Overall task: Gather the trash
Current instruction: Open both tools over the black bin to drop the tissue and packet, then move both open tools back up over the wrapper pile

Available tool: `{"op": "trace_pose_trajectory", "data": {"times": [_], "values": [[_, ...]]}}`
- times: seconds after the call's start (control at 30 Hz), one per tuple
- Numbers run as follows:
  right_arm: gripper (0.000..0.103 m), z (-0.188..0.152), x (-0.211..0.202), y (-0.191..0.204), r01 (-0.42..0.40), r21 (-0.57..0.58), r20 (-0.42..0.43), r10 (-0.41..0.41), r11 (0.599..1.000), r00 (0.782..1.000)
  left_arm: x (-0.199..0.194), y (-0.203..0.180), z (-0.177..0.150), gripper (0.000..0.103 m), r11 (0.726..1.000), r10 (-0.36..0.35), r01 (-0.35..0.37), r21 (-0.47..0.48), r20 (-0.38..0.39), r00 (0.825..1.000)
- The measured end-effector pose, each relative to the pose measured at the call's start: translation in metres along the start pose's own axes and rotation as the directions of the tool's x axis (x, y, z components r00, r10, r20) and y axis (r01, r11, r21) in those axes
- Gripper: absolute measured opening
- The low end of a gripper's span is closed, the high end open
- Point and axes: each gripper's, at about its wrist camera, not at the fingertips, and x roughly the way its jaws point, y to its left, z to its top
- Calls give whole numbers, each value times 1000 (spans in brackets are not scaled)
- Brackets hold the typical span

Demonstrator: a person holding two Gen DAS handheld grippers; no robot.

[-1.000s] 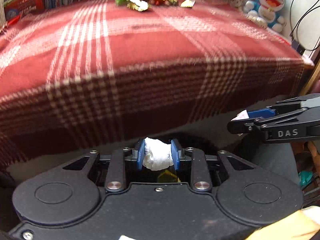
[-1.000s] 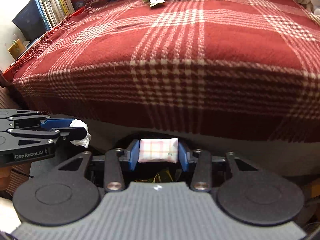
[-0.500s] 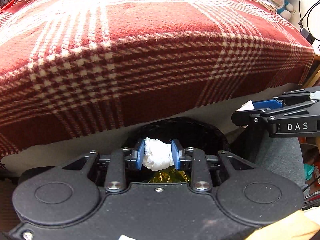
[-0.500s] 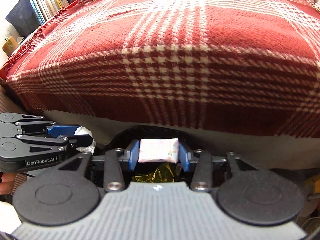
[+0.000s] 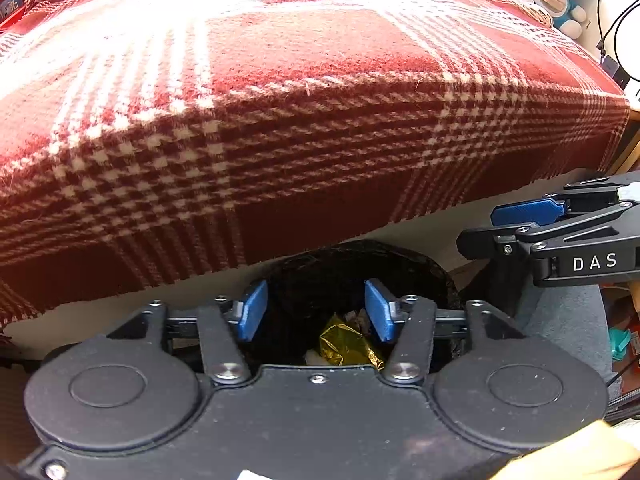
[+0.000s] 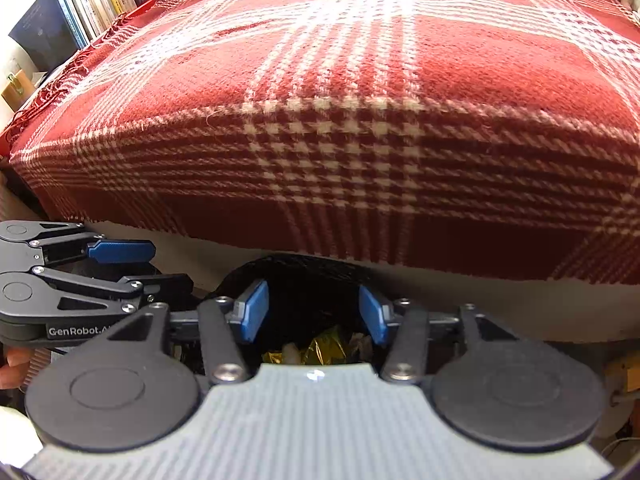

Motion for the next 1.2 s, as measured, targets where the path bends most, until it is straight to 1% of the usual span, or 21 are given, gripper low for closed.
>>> {"op": "trace_pose_trajectory", "data": {"times": [0.13, 0.23, 0.33, 0.5, 0.6, 0.67, 0.73, 0.77, 0.83, 0.87, 0.9, 0.93, 1.0, 1.07, 1.13, 1.2], "values": [[65, 0, -1, 0, -1, -2, 2, 1, 1000, 1000, -4, -1, 0, 56, 1000, 5, -5, 5, 10, 1000], [66, 0, -3, 2, -3, -7, 5, 3, 1000, 1000, -8, -2, 0, 56, 1000, 3, -3, 14, 21, 1000], [66, 0, -5, 3, -3, -15, 12, 3, 1000, 1000, -16, -2, 3, 56, 1000, -19, 18, 24, 40, 999], [66, 6, -16, 6, -17, -35, 30, 18, 999, 999, -36, -5, 12, 56, 998, -37, 33, 52, 79, 996], [69, 13, -31, 12, -35, -89, 57, 40, 995, 998, -55, -6, 18, 56, 994, -78, 69, 82, 116, 990], [71, 19, -43, 15, -56, -126, 80, 67, 990, 995, -68, -4, 26, 56, 990, -114, 101, 93, 142, 983], [71, 30, -54, 17, -63, -160, 111, 82, 985, 990, -79, -2, 36, 57, 988, -133, 117, 98, 177, 975], [72, 35, -60, 17, -65, -172, 130, 88, 983, 988, -84, -2, 43, 58, 988, -133, 115, 99, 198, 971], [73, 48, -71, 16, -65, -183, 174, 97, 981, 980, -91, 1, 58, 63, 990, -119, 97, 98, 246, 962], [75, 54, -75, 16, -61, -187, 198, 99, 980, 975, -93, 4, 65, 65, 992, -105, 82, 94, 271, 957], [76, 61, -79, 15, -48, -194, 229, 93, 980, 969, -94, 5, 72, 69, 995, -84, 61, 84, 295, 952], [77, 67, -82, 15, -28, -201, 259, 80, 979, 963, -95, 7, 79, 73, 996, -63, 41, 75, 317, 946], [79, 81, -85, 14, 26, -214, 321, 45, 976, 946, -93, 9, 93, 77, 998, -39, 15, 68, 356, 934], [80, 97, -84, 9, 80, -223, 365, 8, 971, 931, -87, 12, 106, 79, 998, -30, 8, 60, 381, 924], [80, 112, -80, 2, 118, -222, 393, -22, 968, 919, -79, 15, 121, 81, 999, -18, 2, 40, 395, 919], [82, 126, -73, -7, 137, -205, 409, -42, 969, 912, -68, 19, 136, 81, 1000, 4, -8, 7, 407, 914]]}}
